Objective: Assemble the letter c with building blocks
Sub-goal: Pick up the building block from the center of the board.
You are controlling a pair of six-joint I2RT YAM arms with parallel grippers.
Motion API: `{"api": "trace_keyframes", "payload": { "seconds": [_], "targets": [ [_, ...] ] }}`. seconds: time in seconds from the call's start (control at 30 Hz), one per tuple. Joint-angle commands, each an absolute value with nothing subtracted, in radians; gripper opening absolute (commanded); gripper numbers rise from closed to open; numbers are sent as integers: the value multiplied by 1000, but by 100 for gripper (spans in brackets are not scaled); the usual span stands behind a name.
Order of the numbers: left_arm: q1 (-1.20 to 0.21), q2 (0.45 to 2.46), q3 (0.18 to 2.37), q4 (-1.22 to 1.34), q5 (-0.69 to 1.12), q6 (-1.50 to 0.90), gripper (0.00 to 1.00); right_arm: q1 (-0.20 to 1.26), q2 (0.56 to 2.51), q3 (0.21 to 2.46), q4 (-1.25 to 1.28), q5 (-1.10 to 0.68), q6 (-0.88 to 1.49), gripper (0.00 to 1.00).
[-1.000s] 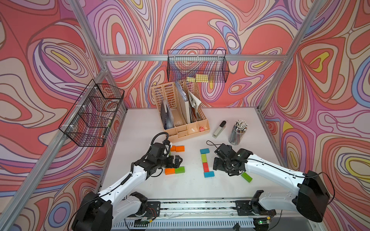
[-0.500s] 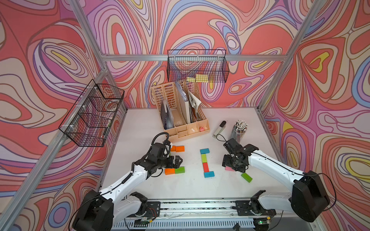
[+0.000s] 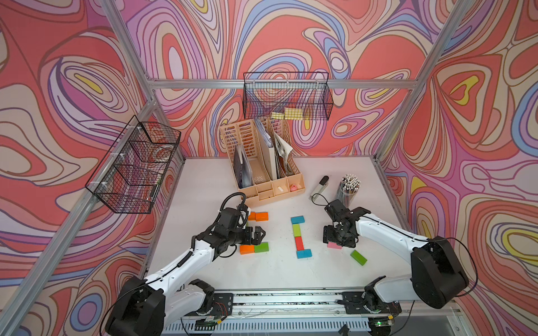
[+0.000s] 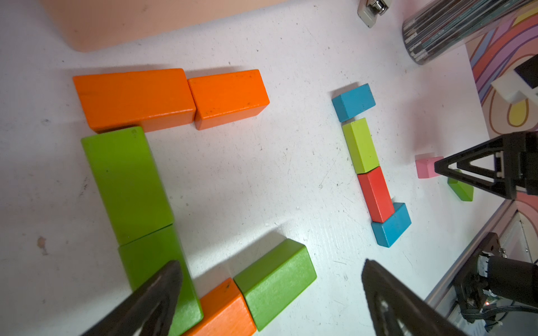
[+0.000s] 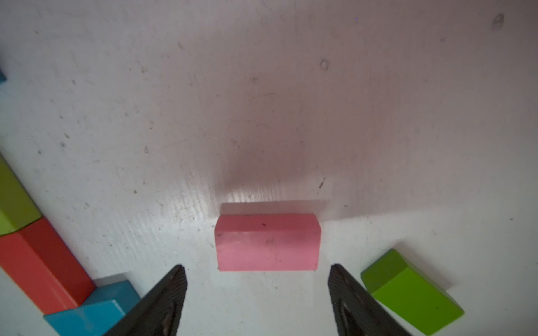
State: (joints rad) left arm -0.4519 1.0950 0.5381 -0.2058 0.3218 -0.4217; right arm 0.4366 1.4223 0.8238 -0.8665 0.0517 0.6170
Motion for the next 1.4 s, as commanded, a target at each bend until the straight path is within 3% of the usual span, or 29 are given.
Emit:
{"api": "trace_keyframes", "payload": {
  "seconds": [0.0,0.37,0.93,1.37],
  "targets": [
    [-457,1104,548,-194,329,-413,99,426,1446,807,-859,52,604,80],
    [-459,1106,549,-196,325,-410,99,404,1493,803,-835,42,592,79],
    [-459,1109,554,-206,313,-405,99,394,1524,816,-815,31,566,67],
    [-459,1115,554,-199,315,-405,99,395,1519,1047,-870,14,387,58]
  ]
}}
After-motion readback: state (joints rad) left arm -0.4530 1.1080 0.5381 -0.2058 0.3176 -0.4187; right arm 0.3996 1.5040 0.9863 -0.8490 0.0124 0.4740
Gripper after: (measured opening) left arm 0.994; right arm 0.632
